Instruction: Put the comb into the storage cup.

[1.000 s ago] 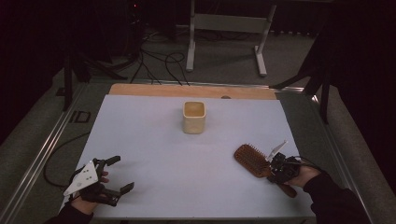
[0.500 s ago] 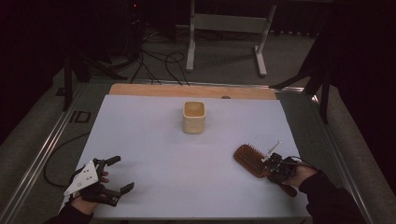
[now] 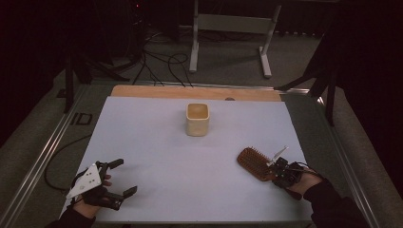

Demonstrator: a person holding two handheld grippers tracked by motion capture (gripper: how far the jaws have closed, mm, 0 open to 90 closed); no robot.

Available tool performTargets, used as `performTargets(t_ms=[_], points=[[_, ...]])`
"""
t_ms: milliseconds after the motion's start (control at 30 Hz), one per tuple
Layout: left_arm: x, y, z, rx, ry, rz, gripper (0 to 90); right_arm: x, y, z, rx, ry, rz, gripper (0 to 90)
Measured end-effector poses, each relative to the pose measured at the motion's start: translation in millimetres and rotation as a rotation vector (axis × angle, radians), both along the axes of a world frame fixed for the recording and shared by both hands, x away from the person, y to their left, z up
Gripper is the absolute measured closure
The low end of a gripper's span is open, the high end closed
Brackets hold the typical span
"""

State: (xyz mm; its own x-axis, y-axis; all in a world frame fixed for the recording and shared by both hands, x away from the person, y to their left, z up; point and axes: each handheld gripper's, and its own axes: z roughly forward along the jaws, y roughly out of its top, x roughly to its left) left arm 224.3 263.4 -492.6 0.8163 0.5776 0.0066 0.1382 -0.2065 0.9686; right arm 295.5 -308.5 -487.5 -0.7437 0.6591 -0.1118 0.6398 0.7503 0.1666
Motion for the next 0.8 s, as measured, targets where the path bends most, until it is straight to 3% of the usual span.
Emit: performTargets(t_ms=[267,400,533,567,800], points=[[0.6,-0.1,-0.3,-0.001,0.002,0.003,0.1,-2.8,-1.3,1.0,0.084,-0.064,-0.041,73.2],[0.2,0.0,-0.3,-0.002,0.001,0.004,0.1,-1.7,1.9,4.2,0.123,-0.134,-0.067,73.2],[0.6,0.2,-0.5,0.003,0.002,0.004,0.0,-1.7,6.7,8.0,0.203,-0.154,-0.08,73.1],[0.6,0.2,-0.5,0.003,0.002,0.004,0.1,-1.7,6.7,8.0,0.203,-0.154,-0.08,73.1],[0.4,0.4,-0.4,0.001,0.002,0.004,0.1,-7.3,32.1,9.7,0.312,-0.239,-0.088,73.1]])
